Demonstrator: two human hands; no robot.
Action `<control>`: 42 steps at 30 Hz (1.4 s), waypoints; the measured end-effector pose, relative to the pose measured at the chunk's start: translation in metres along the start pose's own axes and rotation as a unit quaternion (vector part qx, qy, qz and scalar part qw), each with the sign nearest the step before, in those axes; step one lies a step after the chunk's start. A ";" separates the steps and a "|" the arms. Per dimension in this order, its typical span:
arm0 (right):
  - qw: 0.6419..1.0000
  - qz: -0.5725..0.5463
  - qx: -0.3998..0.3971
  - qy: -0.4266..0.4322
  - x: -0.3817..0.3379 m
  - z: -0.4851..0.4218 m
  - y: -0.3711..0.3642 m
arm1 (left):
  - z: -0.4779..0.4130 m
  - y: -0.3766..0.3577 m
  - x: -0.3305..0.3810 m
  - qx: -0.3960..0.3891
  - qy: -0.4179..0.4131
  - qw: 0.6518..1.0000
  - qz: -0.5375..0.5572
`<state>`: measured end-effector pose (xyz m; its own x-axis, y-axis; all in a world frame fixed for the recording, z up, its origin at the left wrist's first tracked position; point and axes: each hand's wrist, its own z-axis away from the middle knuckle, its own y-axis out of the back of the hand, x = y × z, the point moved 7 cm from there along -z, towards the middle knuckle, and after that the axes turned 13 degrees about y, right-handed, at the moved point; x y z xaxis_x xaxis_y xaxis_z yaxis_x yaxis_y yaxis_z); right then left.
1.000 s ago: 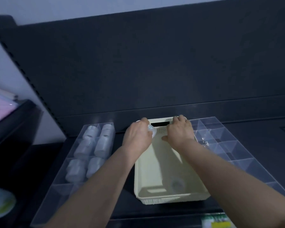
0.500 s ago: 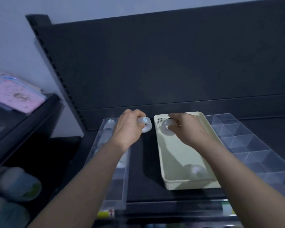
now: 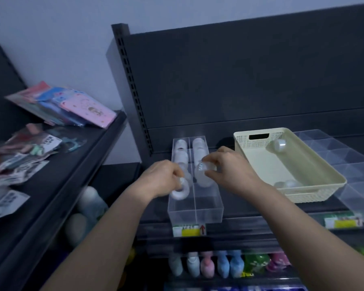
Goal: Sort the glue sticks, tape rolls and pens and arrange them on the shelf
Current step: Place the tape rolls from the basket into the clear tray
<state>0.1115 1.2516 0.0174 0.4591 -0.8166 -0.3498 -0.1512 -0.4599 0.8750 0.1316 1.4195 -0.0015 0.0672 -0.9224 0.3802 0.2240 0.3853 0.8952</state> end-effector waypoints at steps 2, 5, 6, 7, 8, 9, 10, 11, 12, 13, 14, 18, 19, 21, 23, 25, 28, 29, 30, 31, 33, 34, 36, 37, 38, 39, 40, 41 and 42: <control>1.000 0.005 -0.003 0.003 -0.011 0.004 -0.005 | 0.001 -0.010 0.000 0.018 -0.014 0.998 -0.052; 1.000 0.001 -0.003 -0.005 -0.019 0.010 -0.009 | 0.002 -0.025 0.007 0.061 -0.061 0.993 -0.081; 1.000 0.001 -0.003 -0.007 -0.020 0.012 -0.010 | 0.002 -0.029 0.008 0.075 -0.074 0.991 -0.085; 1.000 0.002 -0.003 -0.008 -0.021 0.014 -0.010 | 0.003 -0.031 0.008 0.087 -0.084 0.989 -0.086; 1.000 0.001 -0.003 -0.008 -0.022 0.015 -0.011 | 0.003 -0.033 0.008 0.096 -0.090 0.988 -0.081; 1.000 -0.001 -0.005 -0.010 -0.023 0.016 -0.012 | 0.003 -0.034 0.006 0.102 -0.091 0.988 -0.070; 1.000 -0.003 -0.009 -0.010 -0.025 0.016 -0.014 | 0.003 -0.033 0.003 0.104 -0.088 0.989 -0.052; 1.000 -0.004 -0.013 -0.009 -0.027 0.016 -0.015 | 0.003 -0.032 -0.002 0.099 -0.077 0.992 -0.027; 1.000 -0.004 -0.017 -0.006 -0.029 0.015 -0.017 | 0.003 -0.029 -0.007 0.092 -0.065 0.994 0.005; 1.000 -0.003 -0.022 -0.002 -0.032 0.014 -0.019 | 0.003 -0.025 -0.013 0.088 -0.053 0.994 0.037; 1.000 -0.003 -0.027 0.003 -0.036 0.012 -0.022 | 0.003 -0.020 -0.018 0.093 -0.045 0.993 0.057; 0.996 0.018 -0.079 0.028 -0.052 0.004 -0.042 | 0.007 -0.006 -0.036 0.117 -0.004 0.993 0.022; 0.995 0.031 -0.093 0.033 -0.055 0.002 -0.047 | 0.009 -0.005 -0.038 0.116 0.001 0.993 0.016; 0.991 0.058 -0.117 0.041 -0.058 0.001 -0.057 | 0.012 -0.003 -0.040 0.122 0.005 0.992 0.012; 0.986 0.083 -0.136 0.051 -0.060 0.000 -0.065 | 0.015 0.001 -0.041 0.138 0.007 0.990 0.009; 0.983 0.101 -0.140 0.060 -0.060 0.001 -0.071 | 0.016 0.005 -0.040 0.148 0.007 0.989 0.003; 0.982 0.114 -0.133 0.067 -0.060 0.001 -0.073 | 0.017 0.009 -0.037 0.153 0.003 0.988 -0.005; 0.982 0.113 -0.134 0.070 -0.060 0.001 -0.072 | 0.017 0.011 -0.035 0.157 0.002 0.988 -0.005; 0.983 0.108 -0.132 0.071 -0.059 0.002 -0.070 | 0.017 0.013 -0.031 0.161 -0.001 0.987 -0.002; 0.985 0.099 -0.126 0.069 -0.057 0.001 -0.066 | 0.017 0.015 -0.025 0.164 -0.006 0.987 0.002; 0.989 0.092 -0.104 0.056 -0.048 0.002 -0.052 | 0.015 0.017 -0.009 0.170 -0.023 0.985 0.014; 0.989 0.098 -0.095 0.049 -0.041 0.003 -0.044 | 0.014 0.016 0.002 0.172 -0.034 0.984 0.021; 0.990 0.111 -0.083 0.031 -0.021 0.008 -0.027 | 0.010 0.012 0.028 0.166 -0.059 0.984 0.034; 0.990 0.118 -0.076 0.019 -0.008 0.013 -0.018 | 0.007 0.008 0.043 0.160 -0.070 0.984 0.040; 0.990 0.127 -0.068 0.004 0.005 0.018 -0.009 | 0.005 0.003 0.057 0.154 -0.081 0.984 0.043; 0.989 0.137 -0.059 -0.013 0.019 0.024 0.000 | 0.003 -0.002 0.073 0.147 -0.092 0.984 0.045; 0.987 0.145 -0.053 -0.033 0.034 0.031 0.009 | 0.000 -0.008 0.088 0.140 -0.104 0.984 0.045; 0.986 0.149 -0.049 -0.054 0.049 0.039 0.018 | -0.003 -0.014 0.103 0.133 -0.113 0.984 0.044; 0.985 0.150 -0.047 -0.077 0.066 0.047 0.027 | -0.006 -0.021 0.119 0.126 -0.122 0.983 0.044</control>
<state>0.0969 1.1687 0.0022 0.2669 -0.9573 -0.1109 -0.1749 -0.1613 0.9713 0.1412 1.3016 0.0236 -0.1668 -0.8638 0.4755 -0.0229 0.4855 0.8739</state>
